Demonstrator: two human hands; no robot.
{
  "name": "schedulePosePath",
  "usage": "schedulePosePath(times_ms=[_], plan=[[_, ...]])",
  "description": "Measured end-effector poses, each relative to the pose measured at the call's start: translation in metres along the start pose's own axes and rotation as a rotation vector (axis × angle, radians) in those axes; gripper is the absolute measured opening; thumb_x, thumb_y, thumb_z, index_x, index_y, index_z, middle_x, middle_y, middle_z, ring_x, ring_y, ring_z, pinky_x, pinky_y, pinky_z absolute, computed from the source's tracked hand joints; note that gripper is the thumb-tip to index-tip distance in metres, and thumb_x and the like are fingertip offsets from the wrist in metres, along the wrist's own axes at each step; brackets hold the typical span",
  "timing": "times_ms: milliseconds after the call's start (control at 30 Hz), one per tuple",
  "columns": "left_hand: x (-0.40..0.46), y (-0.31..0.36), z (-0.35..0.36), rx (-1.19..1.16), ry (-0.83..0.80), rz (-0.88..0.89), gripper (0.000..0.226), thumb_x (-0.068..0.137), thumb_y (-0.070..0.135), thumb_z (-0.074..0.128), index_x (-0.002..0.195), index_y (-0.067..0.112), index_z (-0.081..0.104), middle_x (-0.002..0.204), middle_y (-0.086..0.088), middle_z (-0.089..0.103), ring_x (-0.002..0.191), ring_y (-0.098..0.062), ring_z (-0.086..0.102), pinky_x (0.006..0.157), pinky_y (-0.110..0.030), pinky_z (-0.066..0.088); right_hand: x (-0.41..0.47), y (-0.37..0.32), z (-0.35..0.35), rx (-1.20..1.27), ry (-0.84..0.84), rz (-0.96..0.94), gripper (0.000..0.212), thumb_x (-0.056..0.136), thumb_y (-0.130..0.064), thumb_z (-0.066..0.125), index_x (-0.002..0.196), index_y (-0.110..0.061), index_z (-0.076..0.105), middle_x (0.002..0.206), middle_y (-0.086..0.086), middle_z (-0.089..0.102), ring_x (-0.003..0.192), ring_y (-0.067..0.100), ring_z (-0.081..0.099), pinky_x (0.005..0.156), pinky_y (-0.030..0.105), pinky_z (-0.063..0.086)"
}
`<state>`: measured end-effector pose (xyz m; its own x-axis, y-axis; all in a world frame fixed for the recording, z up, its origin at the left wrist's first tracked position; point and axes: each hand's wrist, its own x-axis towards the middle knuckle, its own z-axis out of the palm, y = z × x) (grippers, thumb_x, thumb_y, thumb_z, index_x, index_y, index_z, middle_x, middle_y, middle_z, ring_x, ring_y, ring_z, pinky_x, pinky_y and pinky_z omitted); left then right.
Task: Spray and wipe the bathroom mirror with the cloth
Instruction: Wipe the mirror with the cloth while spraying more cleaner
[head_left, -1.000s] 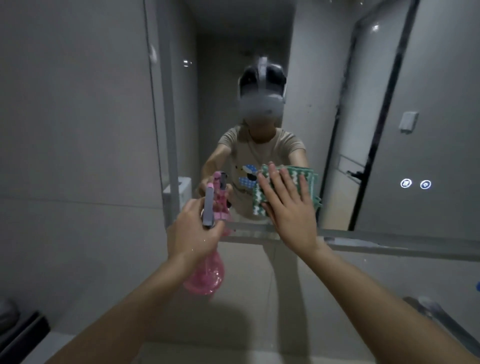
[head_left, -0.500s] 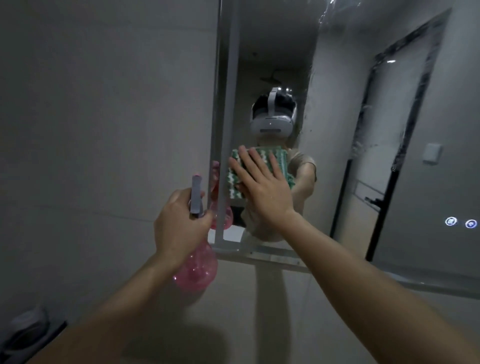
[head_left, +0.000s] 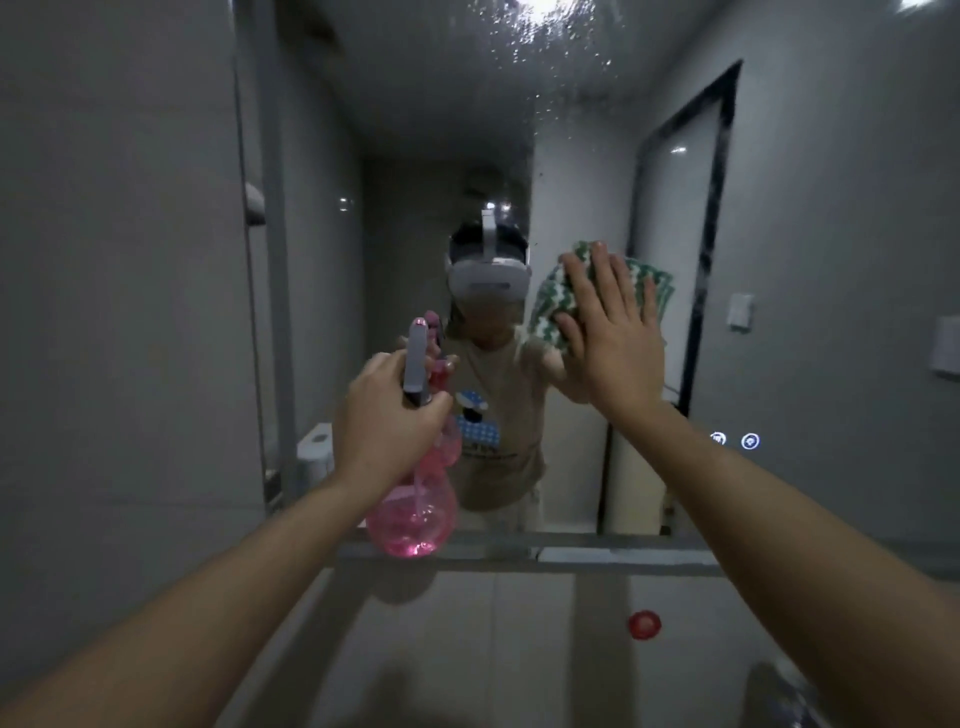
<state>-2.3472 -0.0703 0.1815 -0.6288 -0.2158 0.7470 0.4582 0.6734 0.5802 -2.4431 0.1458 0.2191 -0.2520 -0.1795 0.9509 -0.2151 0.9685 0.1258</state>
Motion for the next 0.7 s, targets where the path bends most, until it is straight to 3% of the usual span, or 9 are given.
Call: schedulePosePath(times_ms=[67, 167, 267, 400, 500, 633, 700], plan=[[0.003, 0.009, 0.013, -0.008, -0.004, 0.017, 0.027, 0.078, 0.019, 0.065, 0.065, 0.03, 0.045, 0.073, 0.006, 0.049, 0.064, -0.009, 0.049, 0.052, -0.026, 0.032, -0.01, 0.02, -0.003, 0.0, -0.008, 0.044, 0.055, 0.098, -0.041, 0.031, 0.149, -0.022, 0.023, 0.156, 0.006, 0.023, 0.142, 0.025, 0.02, 0.114, 0.044, 0.006], [0.01, 0.017, 0.021, 0.003, -0.034, 0.048, 0.025, 0.078, 0.021, 0.065, 0.065, 0.028, 0.045, 0.072, 0.009, 0.049, 0.064, -0.01, 0.05, 0.053, -0.026, 0.032, -0.021, 0.033, -0.006, 0.019, -0.019, 0.068, 0.056, 0.097, -0.043, 0.029, 0.15, -0.023, 0.021, 0.157, 0.005, 0.018, 0.143, 0.024, 0.016, 0.115, 0.046, 0.008], [0.026, 0.024, 0.009, 0.063, -0.054, 0.113, 0.025, 0.077, 0.023, 0.066, 0.065, 0.024, 0.045, 0.072, 0.007, 0.049, 0.064, -0.012, 0.049, 0.053, -0.027, 0.031, -0.013, 0.021, -0.008, 0.034, -0.014, 0.144, 0.058, 0.097, -0.043, 0.025, 0.15, -0.021, 0.022, 0.157, 0.006, 0.018, 0.144, 0.027, 0.015, 0.115, 0.049, 0.007], [0.056, 0.03, -0.026, 0.048, -0.015, 0.141, 0.029, 0.079, 0.025, 0.067, 0.061, 0.027, 0.044, 0.07, 0.004, 0.047, 0.06, -0.007, 0.044, 0.049, -0.016, 0.029, 0.022, -0.02, -0.01, 0.071, -0.024, 0.194, 0.062, 0.095, -0.046, 0.016, 0.151, -0.018, 0.019, 0.158, 0.009, 0.013, 0.145, 0.029, 0.011, 0.114, 0.048, -0.001], [0.075, 0.02, -0.054, 0.018, 0.033, 0.138, 0.011, 0.077, 0.028, 0.068, 0.074, 0.02, 0.062, 0.078, -0.003, 0.059, 0.072, -0.018, 0.056, 0.059, -0.03, 0.043, 0.054, -0.059, -0.01, 0.035, -0.013, 0.109, 0.062, 0.096, -0.046, 0.013, 0.151, -0.018, 0.014, 0.158, 0.008, 0.009, 0.145, 0.026, 0.006, 0.114, 0.045, -0.005], [0.092, -0.008, -0.088, 0.038, 0.095, 0.079, 0.021, 0.071, 0.038, 0.067, 0.082, 0.02, 0.068, 0.078, -0.003, 0.068, 0.077, -0.021, 0.064, 0.073, -0.042, 0.054, 0.087, -0.114, -0.007, 0.01, -0.081, -0.035, 0.059, 0.101, -0.044, 0.02, 0.151, -0.022, -0.001, 0.159, 0.003, -0.007, 0.146, 0.022, -0.007, 0.114, 0.045, -0.011], [0.095, -0.021, -0.101, 0.01, 0.106, 0.047, 0.027, 0.063, 0.044, 0.063, 0.08, 0.024, 0.067, 0.074, 0.002, 0.069, 0.075, -0.02, 0.066, 0.073, -0.043, 0.055, 0.095, -0.139, -0.002, -0.015, -0.057, -0.092, 0.058, 0.101, -0.043, 0.021, 0.151, -0.021, 0.003, 0.159, 0.004, -0.003, 0.146, 0.023, -0.003, 0.115, 0.046, -0.008]])
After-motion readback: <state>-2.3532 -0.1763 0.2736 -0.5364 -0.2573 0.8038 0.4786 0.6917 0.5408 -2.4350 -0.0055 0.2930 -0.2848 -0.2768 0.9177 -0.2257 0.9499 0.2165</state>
